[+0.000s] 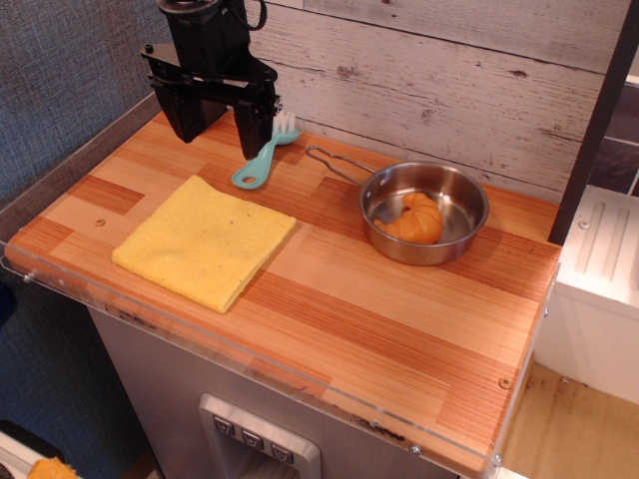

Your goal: Move the carrot from the pot.

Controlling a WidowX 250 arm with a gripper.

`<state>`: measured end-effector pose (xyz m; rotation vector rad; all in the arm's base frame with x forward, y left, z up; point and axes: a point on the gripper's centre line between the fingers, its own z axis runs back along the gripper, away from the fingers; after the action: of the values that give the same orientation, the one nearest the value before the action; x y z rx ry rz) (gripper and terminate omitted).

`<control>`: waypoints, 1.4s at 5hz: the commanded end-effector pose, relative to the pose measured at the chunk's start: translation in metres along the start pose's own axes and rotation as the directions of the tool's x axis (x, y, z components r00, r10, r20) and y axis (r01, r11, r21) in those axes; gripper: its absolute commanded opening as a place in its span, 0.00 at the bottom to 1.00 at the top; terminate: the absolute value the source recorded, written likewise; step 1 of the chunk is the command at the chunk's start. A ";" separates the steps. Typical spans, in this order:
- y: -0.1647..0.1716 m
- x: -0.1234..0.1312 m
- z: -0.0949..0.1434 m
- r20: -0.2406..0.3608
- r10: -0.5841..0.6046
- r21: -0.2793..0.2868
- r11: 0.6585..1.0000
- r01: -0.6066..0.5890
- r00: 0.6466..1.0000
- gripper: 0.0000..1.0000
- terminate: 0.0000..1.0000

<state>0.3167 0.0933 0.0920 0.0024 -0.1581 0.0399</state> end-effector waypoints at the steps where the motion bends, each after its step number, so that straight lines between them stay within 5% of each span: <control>1: 0.000 0.000 0.000 0.000 0.000 0.000 1.000 0.000 1.000 1.00 0.00; 3: -0.071 0.033 -0.004 0.053 -0.105 -0.091 0.990 0.110 0.993 1.00 0.00; 5: -0.126 0.054 -0.025 0.056 -0.204 -0.098 0.973 0.209 0.977 1.00 0.00; 7: -0.144 0.057 -0.037 0.047 -0.251 -0.068 0.965 0.253 0.967 1.00 0.00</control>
<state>0.3810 -0.0459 0.0471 -0.0486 -0.1455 -0.2103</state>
